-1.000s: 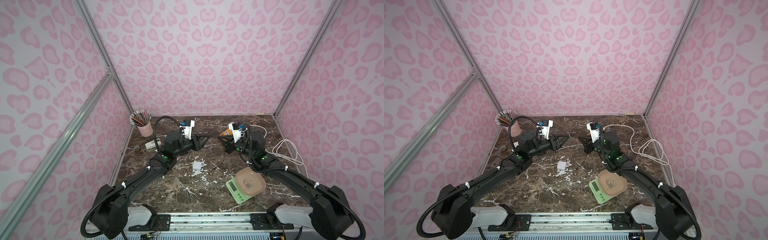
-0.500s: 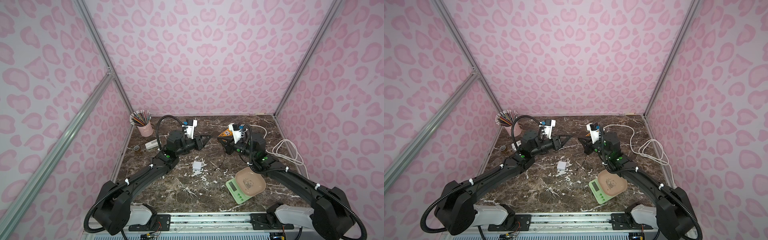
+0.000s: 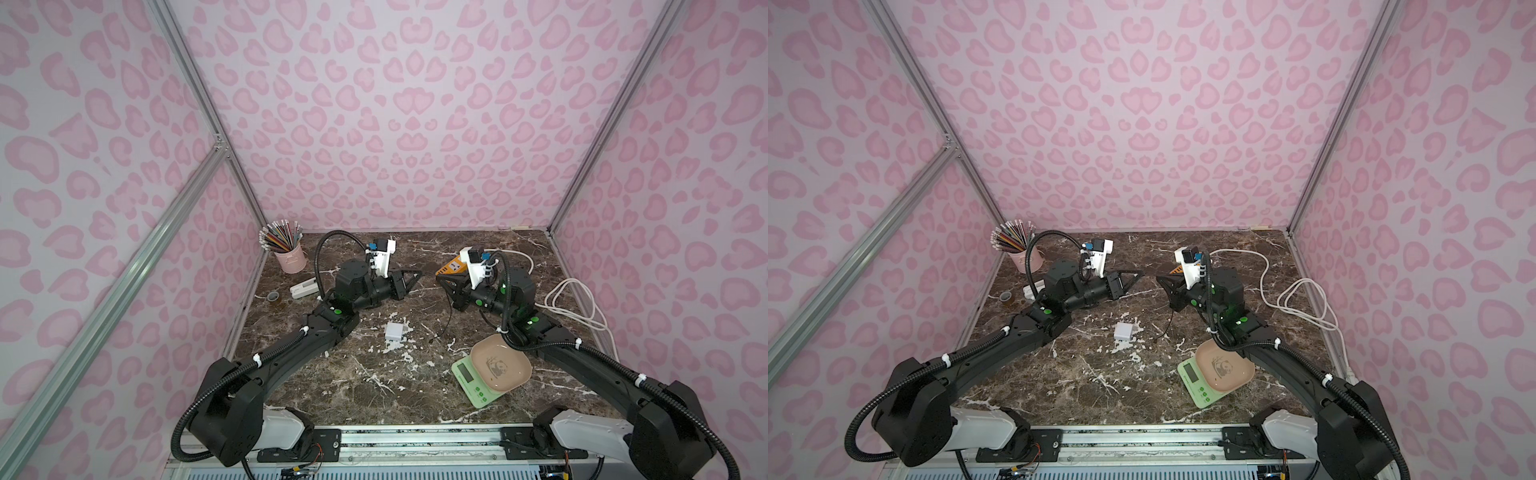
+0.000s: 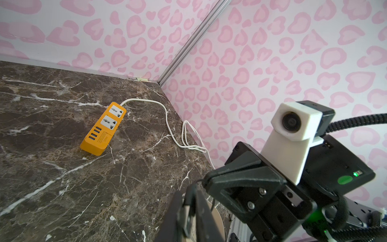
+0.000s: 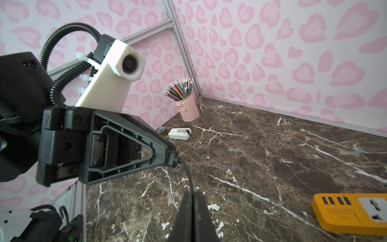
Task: Charge the electronic scale
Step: Pick up the charging cable from the center of the board.
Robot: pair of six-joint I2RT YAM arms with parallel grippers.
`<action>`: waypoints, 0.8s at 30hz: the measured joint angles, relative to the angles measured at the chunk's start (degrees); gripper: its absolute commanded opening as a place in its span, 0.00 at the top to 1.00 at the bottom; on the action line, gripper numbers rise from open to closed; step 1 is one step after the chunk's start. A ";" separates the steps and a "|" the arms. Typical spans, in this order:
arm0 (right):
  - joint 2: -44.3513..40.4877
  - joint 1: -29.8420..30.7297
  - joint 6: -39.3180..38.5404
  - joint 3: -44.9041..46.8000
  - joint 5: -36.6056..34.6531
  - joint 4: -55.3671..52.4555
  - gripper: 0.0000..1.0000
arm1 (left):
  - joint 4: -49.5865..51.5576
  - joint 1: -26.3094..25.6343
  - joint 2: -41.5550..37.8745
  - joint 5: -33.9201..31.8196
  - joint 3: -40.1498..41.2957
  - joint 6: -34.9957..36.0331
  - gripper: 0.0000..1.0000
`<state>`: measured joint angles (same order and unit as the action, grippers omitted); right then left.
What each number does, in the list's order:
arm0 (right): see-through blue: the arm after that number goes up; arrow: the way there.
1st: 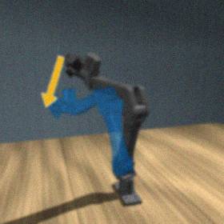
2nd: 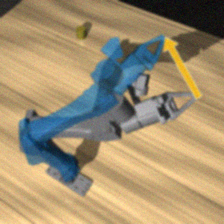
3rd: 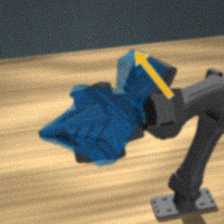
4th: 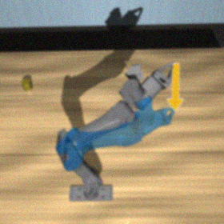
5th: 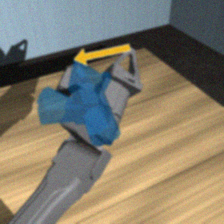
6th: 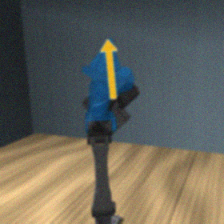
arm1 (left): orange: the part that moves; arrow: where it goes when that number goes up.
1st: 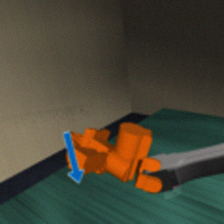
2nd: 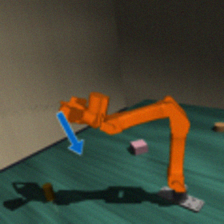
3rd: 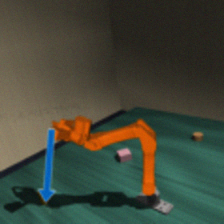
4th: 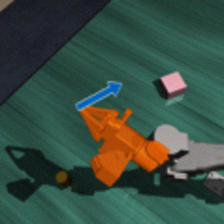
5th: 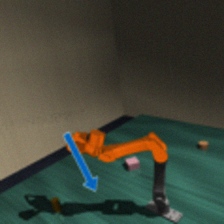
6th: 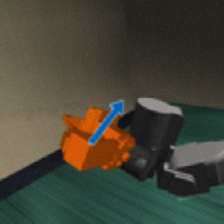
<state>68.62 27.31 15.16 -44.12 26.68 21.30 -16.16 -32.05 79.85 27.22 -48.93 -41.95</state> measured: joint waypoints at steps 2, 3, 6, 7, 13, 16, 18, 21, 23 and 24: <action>-0.24 -0.02 0.00 0.09 0.00 0.00 1.00 | -0.22 -0.04 0.00 0.02 -0.07 0.02 0.92; -0.46 -0.02 0.00 0.33 0.00 0.17 0.95 | -0.33 -0.04 -0.02 0.24 -0.07 0.02 0.92; -1.16 -0.37 0.02 0.37 0.22 -0.20 0.85 | -0.57 -0.02 -0.39 0.90 -0.07 0.79 0.92; -1.55 -0.72 0.02 0.37 0.61 -0.39 0.81 | -0.90 -0.02 -0.50 1.40 -0.07 1.40 0.92; -4.98 -6.88 1.49 1.86 8.83 0.44 0.69 | -1.18 0.02 -0.63 5.09 -2.14 7.50 0.93; -6.05 -9.46 2.27 1.95 15.08 0.94 0.68 | -1.14 -0.33 -0.52 8.50 -3.61 11.78 0.93; -6.40 -10.16 2.73 1.95 19.12 1.60 0.68 | -0.26 -0.98 -0.39 10.82 -4.98 15.28 0.93; -6.67 -10.45 3.28 1.95 25.00 2.82 0.67 | 0.96 -1.73 0.11 14.05 -6.51 19.39 0.93; -7.04 -10.45 3.48 1.95 27.96 3.48 0.67 | 1.25 -1.92 0.28 16.39 -6.56 20.92 0.92; -7.34 -10.43 3.45 1.95 29.27 3.67 0.66 | 1.42 -2.12 0.31 17.40 -6.56 21.49 0.92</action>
<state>61.28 16.88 18.61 -42.17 55.94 24.97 -14.74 -34.17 80.16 44.62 -55.48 -20.47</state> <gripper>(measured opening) 0.333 0.092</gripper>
